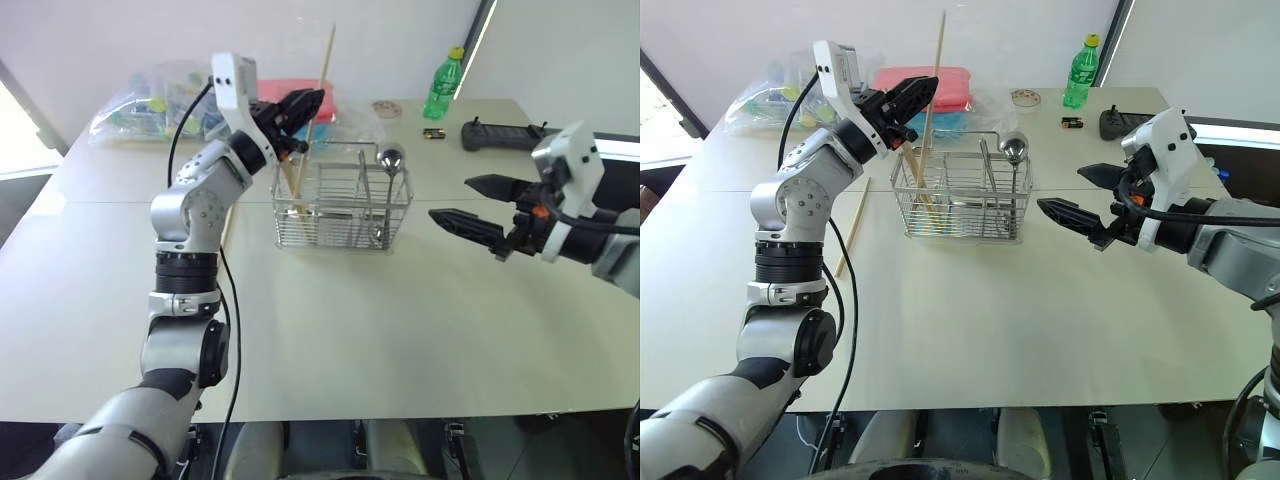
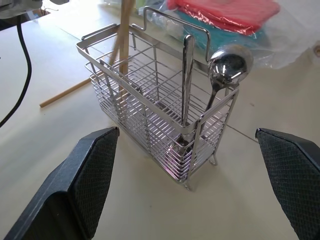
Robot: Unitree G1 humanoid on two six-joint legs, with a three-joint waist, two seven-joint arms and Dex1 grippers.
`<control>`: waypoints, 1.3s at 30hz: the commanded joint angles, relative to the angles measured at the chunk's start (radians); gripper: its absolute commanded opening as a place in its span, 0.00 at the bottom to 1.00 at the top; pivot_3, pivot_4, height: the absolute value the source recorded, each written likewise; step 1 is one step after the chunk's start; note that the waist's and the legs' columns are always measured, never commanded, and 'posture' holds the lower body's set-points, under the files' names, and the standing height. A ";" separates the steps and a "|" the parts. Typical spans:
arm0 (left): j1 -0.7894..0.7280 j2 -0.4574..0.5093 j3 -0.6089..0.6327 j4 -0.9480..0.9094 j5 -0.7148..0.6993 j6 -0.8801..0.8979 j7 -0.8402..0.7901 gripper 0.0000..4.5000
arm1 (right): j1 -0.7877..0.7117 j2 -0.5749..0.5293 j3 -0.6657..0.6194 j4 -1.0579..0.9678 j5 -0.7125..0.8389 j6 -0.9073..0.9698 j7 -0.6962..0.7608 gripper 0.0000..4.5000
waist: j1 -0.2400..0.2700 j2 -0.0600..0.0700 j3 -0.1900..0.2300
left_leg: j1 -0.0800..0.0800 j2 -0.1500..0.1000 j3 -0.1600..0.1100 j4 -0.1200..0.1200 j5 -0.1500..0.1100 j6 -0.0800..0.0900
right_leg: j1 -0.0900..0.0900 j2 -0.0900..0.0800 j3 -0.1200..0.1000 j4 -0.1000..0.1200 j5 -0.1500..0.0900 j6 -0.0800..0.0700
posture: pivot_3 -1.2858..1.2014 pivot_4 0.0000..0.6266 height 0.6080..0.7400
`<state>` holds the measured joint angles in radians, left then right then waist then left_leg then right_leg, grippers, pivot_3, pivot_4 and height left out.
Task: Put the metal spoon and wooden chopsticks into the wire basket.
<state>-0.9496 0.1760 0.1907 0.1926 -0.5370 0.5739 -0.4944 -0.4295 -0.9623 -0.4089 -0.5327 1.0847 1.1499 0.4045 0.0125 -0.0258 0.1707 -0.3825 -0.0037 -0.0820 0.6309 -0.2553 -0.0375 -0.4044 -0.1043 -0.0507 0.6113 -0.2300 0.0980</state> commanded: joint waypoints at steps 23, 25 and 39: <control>-0.316 0.430 -0.040 0.496 0.161 0.354 0.186 0.92 | 0.023 -0.001 0.001 0.004 -0.031 -0.053 0.035 1.00 | 0.002 -0.001 0.001 | 0.002 0.000 -0.001 0.000 0.000 0.000 | 0.002 0.001 0.000 0.001 -0.002 0.002 | 0.52 0.24 0.76; -0.330 0.407 -0.075 0.594 0.208 0.350 0.182 0.92 | 0.020 0.008 0.005 0.005 -0.024 -0.055 0.029 1.00 | 0.001 -0.002 0.001 | 0.000 0.000 -0.001 0.000 0.000 0.000 | 0.001 0.001 0.000 -0.001 0.000 0.001 | 0.52 0.24 0.76; -0.337 0.241 -0.129 1.003 0.391 0.193 0.210 0.92 | 0.004 0.033 0.018 -0.007 -0.013 -0.058 -0.021 1.00 | -0.003 -0.002 0.001 | -0.003 0.000 -0.001 0.000 0.000 0.000 | -0.003 0.001 0.000 0.001 0.000 0.001 | 0.52 0.24 0.76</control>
<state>-1.2652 0.4113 0.0520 1.1961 -0.1632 0.7993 -0.2901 -0.4096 -0.9246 -0.3604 -0.5156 1.0633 1.1061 0.3900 0.0099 -0.0274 0.1715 -0.3856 -0.0041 -0.0830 0.6305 -0.2555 -0.0373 -0.4078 -0.1038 -0.0508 0.6118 -0.2299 0.0989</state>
